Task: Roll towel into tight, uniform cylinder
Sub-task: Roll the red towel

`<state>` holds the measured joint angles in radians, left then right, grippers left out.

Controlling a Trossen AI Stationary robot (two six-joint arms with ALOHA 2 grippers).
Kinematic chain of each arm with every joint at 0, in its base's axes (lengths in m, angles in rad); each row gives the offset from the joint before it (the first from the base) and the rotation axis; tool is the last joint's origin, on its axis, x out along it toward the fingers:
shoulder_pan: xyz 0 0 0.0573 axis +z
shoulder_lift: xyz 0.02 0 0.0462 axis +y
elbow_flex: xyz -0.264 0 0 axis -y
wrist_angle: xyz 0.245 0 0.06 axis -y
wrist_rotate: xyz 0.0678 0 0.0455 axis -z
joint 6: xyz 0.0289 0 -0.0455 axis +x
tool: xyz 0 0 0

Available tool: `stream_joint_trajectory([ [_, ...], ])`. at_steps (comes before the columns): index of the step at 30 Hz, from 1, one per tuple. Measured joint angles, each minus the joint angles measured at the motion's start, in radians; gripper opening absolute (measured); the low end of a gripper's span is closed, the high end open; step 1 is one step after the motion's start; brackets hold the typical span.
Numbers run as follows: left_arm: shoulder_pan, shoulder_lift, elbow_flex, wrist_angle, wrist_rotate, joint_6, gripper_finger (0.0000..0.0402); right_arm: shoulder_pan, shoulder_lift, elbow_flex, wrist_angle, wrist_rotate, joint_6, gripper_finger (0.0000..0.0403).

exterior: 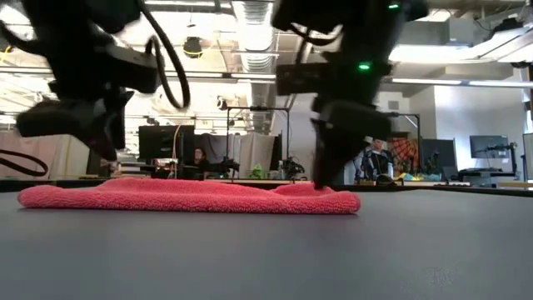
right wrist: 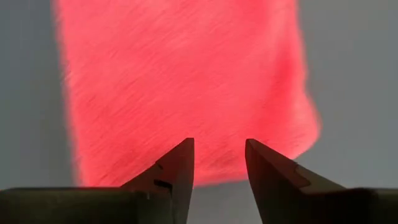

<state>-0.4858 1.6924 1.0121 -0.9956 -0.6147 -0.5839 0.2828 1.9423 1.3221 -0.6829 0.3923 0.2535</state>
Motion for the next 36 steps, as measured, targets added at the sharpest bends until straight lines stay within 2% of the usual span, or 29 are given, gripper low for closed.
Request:
stream_joint_trajectory([
  [4,-0.099,0.000,-0.063,0.238,0.021,0.090,0.0127,0.011,-0.001,-0.091,0.141,-0.019,0.007,0.0164],
  [7,-0.120,0.000,-0.120,0.345,0.132,0.094,0.0127,0.003,-0.006,-0.132,0.241,-0.105,0.029,0.0155],
  [9,-0.117,-0.004,-0.147,0.349,0.170,0.064,0.0127,0.000,-0.006,-0.134,0.286,-0.203,0.069,0.0149],
  [11,-0.116,-0.006,-0.162,0.318,0.166,0.024,0.0127,0.010,-0.004,-0.132,0.329,-0.294,0.105,0.0142],
  [14,-0.105,-0.005,-0.167,0.233,0.103,0.003,0.0127,0.056,0.001,-0.102,0.353,-0.481,0.131,0.0133],
  [17,-0.082,-0.028,-0.171,0.149,0.065,0.003,0.0127,0.099,0.005,-0.052,0.314,-0.586,0.112,0.0127],
  [19,-0.059,-0.068,-0.171,0.069,0.051,-0.017,0.0127,0.113,-0.005,-0.005,0.242,-0.572,0.070,0.0124],
  [23,-0.024,-0.168,-0.171,-0.019,0.007,-0.075,0.0127,0.115,-0.012,0.067,0.114,-0.418,0.000,0.0119],
  [26,-0.016,-0.246,-0.170,0.013,-0.020,-0.062,0.0127,0.088,-0.010,0.076,0.167,-0.287,-0.086,0.0118],
  [28,-0.016,-0.288,-0.171,0.061,-0.022,-0.044,0.0127,0.047,-0.006,0.070,0.267,-0.253,-0.147,0.0118],
  [30,-0.016,-0.319,-0.189,0.178,0.010,-0.012,0.0127,-0.006,-0.005,0.037,0.371,-0.266,-0.191,0.0118],
  [33,-0.017,-0.325,-0.253,0.383,0.137,0.081,0.0127,-0.083,-0.003,-0.007,0.500,-0.335,-0.209,0.0118],
  [36,-0.020,-0.309,-0.340,0.585,0.220,0.143,0.0127,-0.138,-0.003,-0.046,0.599,-0.394,-0.223,0.0118],
])
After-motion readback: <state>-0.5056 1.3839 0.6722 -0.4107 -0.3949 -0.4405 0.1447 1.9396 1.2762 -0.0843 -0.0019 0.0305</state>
